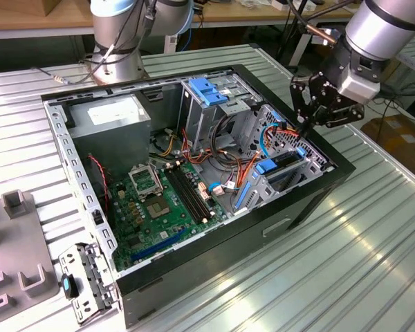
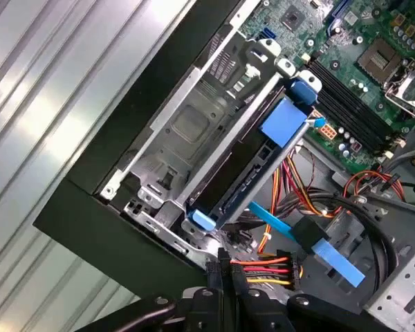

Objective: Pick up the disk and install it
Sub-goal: 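Insert the first disk wire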

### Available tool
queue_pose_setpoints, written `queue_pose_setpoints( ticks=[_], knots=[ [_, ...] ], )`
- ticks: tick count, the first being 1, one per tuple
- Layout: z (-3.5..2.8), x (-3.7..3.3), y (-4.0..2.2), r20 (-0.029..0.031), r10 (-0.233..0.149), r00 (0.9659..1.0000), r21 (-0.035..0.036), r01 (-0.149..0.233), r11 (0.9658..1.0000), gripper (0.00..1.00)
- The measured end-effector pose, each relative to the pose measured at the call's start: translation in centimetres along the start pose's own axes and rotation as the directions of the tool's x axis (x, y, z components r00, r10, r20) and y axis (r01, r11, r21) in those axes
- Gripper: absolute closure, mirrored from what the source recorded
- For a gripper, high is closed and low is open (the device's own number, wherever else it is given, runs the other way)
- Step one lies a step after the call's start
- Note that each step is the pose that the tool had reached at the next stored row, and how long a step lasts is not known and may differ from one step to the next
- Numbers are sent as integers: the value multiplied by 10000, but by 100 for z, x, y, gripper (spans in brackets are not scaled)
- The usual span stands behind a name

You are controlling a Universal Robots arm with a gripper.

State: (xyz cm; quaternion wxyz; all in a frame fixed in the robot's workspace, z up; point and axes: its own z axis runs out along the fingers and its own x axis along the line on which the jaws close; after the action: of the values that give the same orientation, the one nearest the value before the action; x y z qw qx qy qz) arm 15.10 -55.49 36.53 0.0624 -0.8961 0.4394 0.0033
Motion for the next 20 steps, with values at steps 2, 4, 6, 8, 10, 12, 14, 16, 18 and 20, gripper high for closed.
queue_pose_setpoints(
  ticks=[2,4,6,8,10,12,14,16,18,20],
  knots=[
    [2,-27,63,-45,424,9991,27,-424,9991,84],
    [6,-27,63,-89,805,9967,51,-805,9967,84],
    [9,-31,69,-122,1120,9936,72,-1119,9937,84],
    [7,-66,124,-123,1123,9936,73,-1122,9937,84],
    [16,-76,140,-146,1347,9908,89,-1346,9909,84],
    [24,-76,141,-195,1815,9832,125,-1812,9834,84],
    [31,-76,142,-232,2204,9751,158,-2201,9753,84],
    [32,-76,142,-262,2518,9674,185,-2514,9677,84],
    [32,-82,150,-289,2808,9593,212,-2803,9597,84],
    [32,-87,157,-298,2905,9564,221,-2899,9568,84]
  ],
)
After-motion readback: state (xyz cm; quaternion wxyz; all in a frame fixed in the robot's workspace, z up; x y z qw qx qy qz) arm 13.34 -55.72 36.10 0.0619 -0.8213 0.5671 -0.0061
